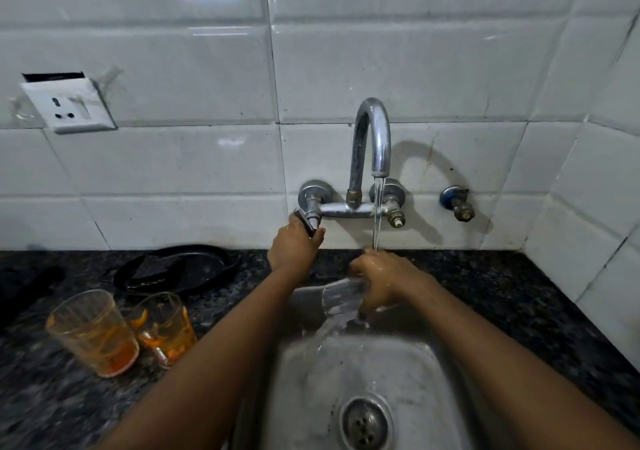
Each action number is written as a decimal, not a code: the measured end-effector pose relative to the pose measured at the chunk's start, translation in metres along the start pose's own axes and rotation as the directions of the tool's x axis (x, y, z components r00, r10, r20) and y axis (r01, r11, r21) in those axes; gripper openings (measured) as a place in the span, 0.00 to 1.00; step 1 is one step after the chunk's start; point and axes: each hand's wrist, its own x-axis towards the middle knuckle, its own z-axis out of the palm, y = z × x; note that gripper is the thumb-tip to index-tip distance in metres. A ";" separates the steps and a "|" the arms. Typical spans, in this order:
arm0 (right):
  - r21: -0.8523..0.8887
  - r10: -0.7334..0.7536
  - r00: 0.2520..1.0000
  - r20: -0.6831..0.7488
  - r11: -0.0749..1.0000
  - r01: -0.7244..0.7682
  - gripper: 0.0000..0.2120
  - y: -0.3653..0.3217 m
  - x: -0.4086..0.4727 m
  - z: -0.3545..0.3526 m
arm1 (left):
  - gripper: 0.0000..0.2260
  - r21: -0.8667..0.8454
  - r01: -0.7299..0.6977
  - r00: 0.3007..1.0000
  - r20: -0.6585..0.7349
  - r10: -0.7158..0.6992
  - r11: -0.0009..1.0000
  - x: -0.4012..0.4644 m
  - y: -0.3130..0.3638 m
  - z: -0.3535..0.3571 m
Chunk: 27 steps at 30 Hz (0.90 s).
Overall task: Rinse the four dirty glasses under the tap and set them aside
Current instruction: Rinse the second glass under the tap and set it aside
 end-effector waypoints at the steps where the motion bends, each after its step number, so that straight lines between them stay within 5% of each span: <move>1: 0.059 0.011 1.000 -0.027 0.998 -0.009 0.29 -0.002 0.000 0.001 | 0.20 0.117 -0.047 0.999 -0.014 0.049 0.992 -0.001 0.003 -0.003; 4: 0.223 0.078 0.985 -0.153 0.974 -0.042 0.29 -0.004 -0.004 0.004 | 0.19 0.390 -0.182 0.983 0.043 0.180 0.902 -0.002 0.010 -0.009; 8: 0.280 0.133 0.943 -0.304 0.959 -0.045 0.30 -0.014 -0.023 0.003 | 0.21 0.448 -0.202 0.979 0.094 0.179 0.871 -0.008 0.012 -0.017; 20: 0.262 -0.120 0.967 -0.223 0.948 0.178 0.34 -0.082 -0.096 -0.038 | 0.14 -0.174 -0.093 0.963 0.234 0.132 0.980 -0.134 -0.084 -0.093; 27: -0.207 -0.340 0.749 -0.569 0.940 0.270 0.28 -0.160 -0.082 -0.040 | 0.10 -0.386 0.241 0.963 0.206 -0.172 0.891 -0.167 -0.203 -0.160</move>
